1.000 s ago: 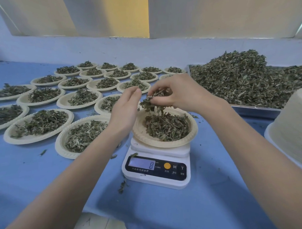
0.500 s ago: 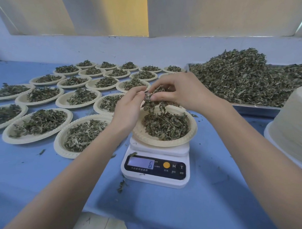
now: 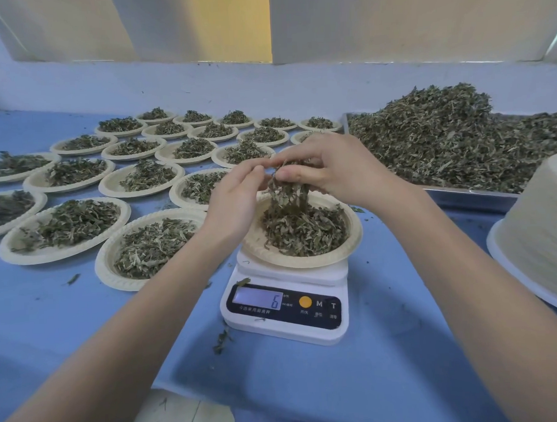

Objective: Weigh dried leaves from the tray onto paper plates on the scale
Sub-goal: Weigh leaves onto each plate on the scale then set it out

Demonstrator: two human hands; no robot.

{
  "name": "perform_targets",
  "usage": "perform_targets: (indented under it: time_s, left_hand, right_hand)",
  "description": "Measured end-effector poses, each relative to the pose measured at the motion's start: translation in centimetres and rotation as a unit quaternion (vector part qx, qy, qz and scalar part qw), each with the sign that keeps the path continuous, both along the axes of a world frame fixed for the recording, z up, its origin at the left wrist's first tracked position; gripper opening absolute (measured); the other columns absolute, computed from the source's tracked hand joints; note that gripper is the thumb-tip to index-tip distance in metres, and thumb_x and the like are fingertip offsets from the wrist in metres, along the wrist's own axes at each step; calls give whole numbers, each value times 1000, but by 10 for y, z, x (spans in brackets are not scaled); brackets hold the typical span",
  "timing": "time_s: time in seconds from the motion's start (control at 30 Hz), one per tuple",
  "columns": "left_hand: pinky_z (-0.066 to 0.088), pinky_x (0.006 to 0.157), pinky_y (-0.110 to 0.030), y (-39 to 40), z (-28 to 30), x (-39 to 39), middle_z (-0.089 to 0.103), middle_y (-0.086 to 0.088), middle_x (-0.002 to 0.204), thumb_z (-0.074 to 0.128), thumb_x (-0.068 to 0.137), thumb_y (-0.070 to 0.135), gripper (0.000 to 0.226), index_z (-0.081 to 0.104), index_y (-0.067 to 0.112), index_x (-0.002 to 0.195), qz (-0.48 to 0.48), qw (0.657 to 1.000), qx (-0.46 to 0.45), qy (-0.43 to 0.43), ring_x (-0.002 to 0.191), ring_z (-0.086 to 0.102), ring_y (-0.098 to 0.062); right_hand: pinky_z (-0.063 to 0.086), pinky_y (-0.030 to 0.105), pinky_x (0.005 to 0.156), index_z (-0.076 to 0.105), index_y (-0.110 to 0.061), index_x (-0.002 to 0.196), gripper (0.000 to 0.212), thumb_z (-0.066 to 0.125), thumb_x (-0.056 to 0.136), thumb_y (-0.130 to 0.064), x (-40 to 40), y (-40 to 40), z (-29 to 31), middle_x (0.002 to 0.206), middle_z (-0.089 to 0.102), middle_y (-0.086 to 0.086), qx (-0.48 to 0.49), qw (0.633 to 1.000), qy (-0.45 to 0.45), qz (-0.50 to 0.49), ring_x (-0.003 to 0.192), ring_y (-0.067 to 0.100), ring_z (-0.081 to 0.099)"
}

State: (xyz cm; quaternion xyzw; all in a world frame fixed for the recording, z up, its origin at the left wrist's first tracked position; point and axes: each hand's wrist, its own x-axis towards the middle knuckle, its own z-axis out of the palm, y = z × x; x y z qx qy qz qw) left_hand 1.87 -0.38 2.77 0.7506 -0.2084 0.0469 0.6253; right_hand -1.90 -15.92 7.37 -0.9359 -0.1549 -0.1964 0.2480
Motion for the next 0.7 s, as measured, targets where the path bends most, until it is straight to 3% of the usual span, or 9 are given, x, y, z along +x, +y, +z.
perform_targets:
  time_s: [0.1,0.2,0.27,0.4,0.5,0.57,0.63,0.7]
  left_hand:
    - [43,90,-25,-1,0,-2,67,5,98,37,101,19,27,61,21,113,-11,1000,-11,5,100,61,-9]
    - [44,89,-24,-1,1,-4,68,-1,105,36,101,19,30,63,20,113,-15,1000,-10,8,103,62,-11]
    - [45,86,-21,-1,0,-4,67,-1,107,36,101,19,30,63,19,114,-17,1000,-8,6,101,61,-10]
    - [42,68,-2,0,0,-5,65,6,101,41,99,16,25,64,22,106,-34,999,-22,-1,89,58,2]
    - [43,78,-9,5,1,-4,67,17,93,48,95,12,25,66,28,98,-54,998,-23,-6,87,59,6]
    - [44,76,-10,7,2,-5,68,21,79,50,93,8,28,66,31,93,-72,997,-34,2,80,61,8]
    - [46,75,-11,9,1,-6,69,17,74,54,91,4,26,65,27,94,-90,995,-40,12,77,63,5]
    - [49,86,-22,9,0,-6,71,4,89,60,88,3,23,65,19,103,-94,995,-24,8,88,66,-9]
  right_hand:
    - [34,9,69,68,-35,107,21,66,86,-39,0,1,-1,77,51,-19,-18,1000,10,-5,75,-10,48]
    - [43,26,79,61,-34,90,13,72,82,-31,-2,1,-4,91,60,-10,30,999,33,-10,85,5,55]
    - [46,27,74,61,-33,83,13,70,83,-24,-4,3,-3,92,65,-8,62,997,41,1,76,5,58]
    - [52,20,73,68,-32,87,18,64,86,-14,-8,6,0,98,69,-8,71,996,52,4,60,8,65]
    - [47,12,76,70,-32,93,24,60,87,-11,-9,7,2,95,67,-17,49,998,50,-6,58,1,66]
    - [47,11,75,71,-31,93,22,61,87,-12,-9,8,2,94,66,-16,66,997,44,-15,60,3,67]
    - [48,10,73,72,-29,90,18,64,88,-13,-9,9,3,93,67,-12,91,995,38,-21,61,4,68]
    - [48,8,68,72,-27,89,14,68,86,-14,-9,9,3,83,67,-11,112,993,33,-23,57,1,66]
